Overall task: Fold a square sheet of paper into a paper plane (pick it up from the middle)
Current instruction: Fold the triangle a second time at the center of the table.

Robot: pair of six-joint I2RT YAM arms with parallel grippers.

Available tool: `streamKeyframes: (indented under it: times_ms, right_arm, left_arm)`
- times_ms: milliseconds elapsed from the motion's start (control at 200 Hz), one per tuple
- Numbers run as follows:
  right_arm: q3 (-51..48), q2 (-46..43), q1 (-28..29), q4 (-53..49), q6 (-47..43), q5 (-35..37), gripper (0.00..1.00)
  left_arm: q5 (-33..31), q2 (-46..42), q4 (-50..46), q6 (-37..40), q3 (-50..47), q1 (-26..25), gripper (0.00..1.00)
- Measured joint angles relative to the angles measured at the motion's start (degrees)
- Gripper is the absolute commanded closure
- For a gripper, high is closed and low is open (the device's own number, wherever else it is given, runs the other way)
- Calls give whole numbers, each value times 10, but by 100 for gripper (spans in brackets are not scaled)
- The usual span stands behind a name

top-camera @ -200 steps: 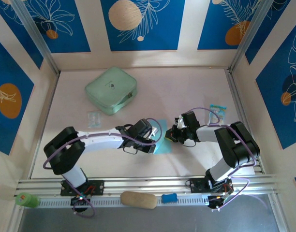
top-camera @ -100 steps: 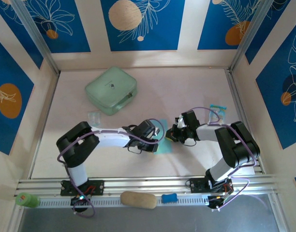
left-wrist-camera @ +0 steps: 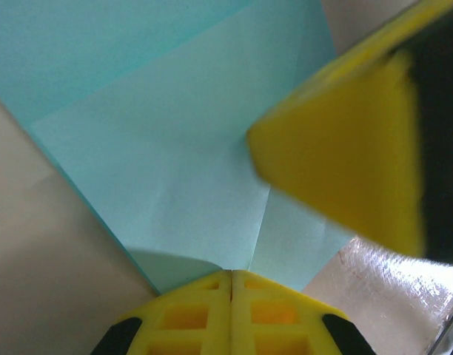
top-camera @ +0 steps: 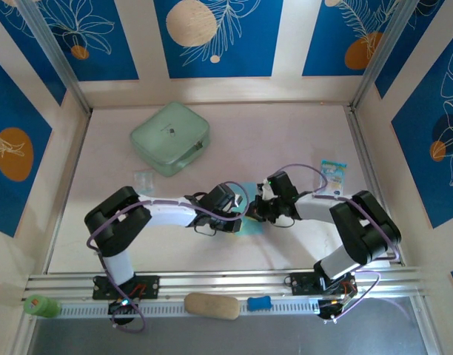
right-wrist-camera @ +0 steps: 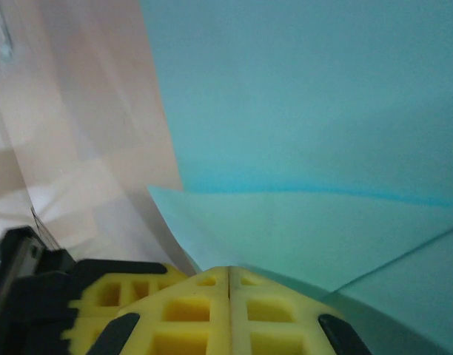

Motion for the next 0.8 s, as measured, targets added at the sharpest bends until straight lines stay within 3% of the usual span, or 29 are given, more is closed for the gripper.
streamKeyframes:
  times_ms: [370, 800]
  right_arm:
    - [-11, 36, -24, 40, 10, -39, 100]
    - [-3, 37, -103, 24, -12, -36, 100]
  left_arm:
    - [-3, 0, 9, 0, -2, 0, 100]
    - [-8, 0, 10, 0, -2, 0, 100]
